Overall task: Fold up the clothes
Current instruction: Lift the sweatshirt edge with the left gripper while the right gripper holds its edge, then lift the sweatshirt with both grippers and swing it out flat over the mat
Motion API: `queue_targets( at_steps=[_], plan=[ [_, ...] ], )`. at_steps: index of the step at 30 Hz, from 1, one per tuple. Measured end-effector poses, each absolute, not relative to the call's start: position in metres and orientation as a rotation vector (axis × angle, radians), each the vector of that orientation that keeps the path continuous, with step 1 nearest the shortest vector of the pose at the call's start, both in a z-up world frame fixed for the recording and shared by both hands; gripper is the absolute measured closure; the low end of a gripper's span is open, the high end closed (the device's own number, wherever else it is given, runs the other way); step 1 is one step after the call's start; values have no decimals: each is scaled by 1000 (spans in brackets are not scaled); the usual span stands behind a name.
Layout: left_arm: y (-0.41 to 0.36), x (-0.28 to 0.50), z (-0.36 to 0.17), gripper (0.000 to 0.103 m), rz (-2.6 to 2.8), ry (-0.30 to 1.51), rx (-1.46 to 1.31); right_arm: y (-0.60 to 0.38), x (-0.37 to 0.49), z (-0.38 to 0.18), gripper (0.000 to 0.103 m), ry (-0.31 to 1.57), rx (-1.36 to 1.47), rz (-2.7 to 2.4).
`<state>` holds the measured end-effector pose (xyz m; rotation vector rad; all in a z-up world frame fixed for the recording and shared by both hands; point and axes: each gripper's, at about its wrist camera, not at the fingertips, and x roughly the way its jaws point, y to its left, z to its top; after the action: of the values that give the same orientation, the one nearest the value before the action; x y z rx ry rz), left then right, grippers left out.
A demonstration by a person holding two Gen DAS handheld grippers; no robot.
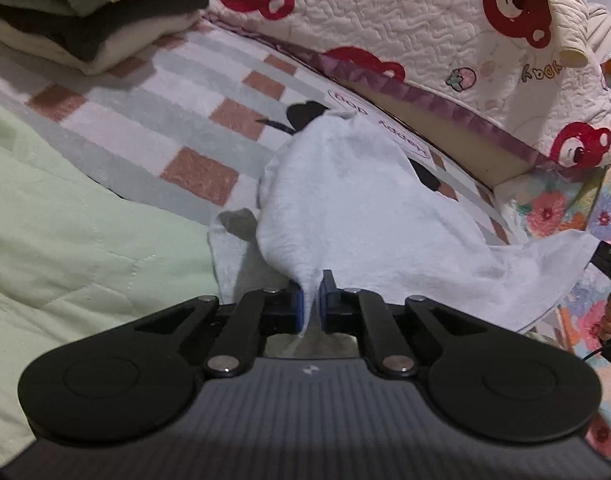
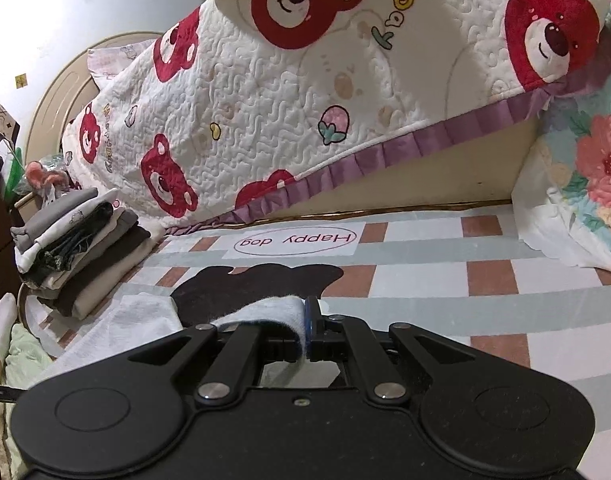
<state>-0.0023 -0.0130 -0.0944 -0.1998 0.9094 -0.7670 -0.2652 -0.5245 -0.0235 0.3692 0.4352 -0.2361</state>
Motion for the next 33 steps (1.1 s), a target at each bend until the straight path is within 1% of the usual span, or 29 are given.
queue_targets(
  at_steps=[3,7,10,12,13,15,16,19,20,22,24,25,27,29,31,33],
  plan=[
    [-13,-5,-75,99,-717,861,-189,-519,-266,-22,101,418,320,-215],
    [-3,-23,-23,100,-711,710,-199,-516,-288,5,101,319,353,-195],
    [19,-50,13,100,-714,618,-236,-511,-332,15,101,274,434,-173],
    [34,-68,26,100,-707,593,-204,-508,-361,21,101,245,489,-158],
    [29,-63,16,100,-704,646,-176,-507,-376,24,101,230,516,-150],
    [20,-51,-6,100,-695,757,-119,-504,-389,2,101,316,576,-110],
    [15,-45,-16,100,-690,812,-90,-502,-387,-16,101,387,589,-99],
    [1,-27,-49,100,-672,976,-1,-511,-337,-75,101,591,647,-93],
    [-19,-3,-42,100,-669,980,33,-514,-320,-95,101,658,666,-91],
    [-62,47,-28,100,-662,984,100,-532,-263,-114,100,727,749,-53],
    [-104,98,-14,100,-654,986,168,-561,-190,-104,100,753,876,-23],
    [-121,117,18,100,-624,908,213,-577,-160,-88,100,732,931,-38],
    [-155,156,84,100,-559,745,302,-609,-110,-15,100,597,872,-111],
    [-189,194,150,100,-493,580,388,-621,-90,77,100,413,685,-177],
    [-194,202,224,100,-486,456,302,-621,-89,170,100,265,531,-213],
    [-193,184,294,100,-454,254,278,-611,-121,216,101,134,476,-207]
  ],
)
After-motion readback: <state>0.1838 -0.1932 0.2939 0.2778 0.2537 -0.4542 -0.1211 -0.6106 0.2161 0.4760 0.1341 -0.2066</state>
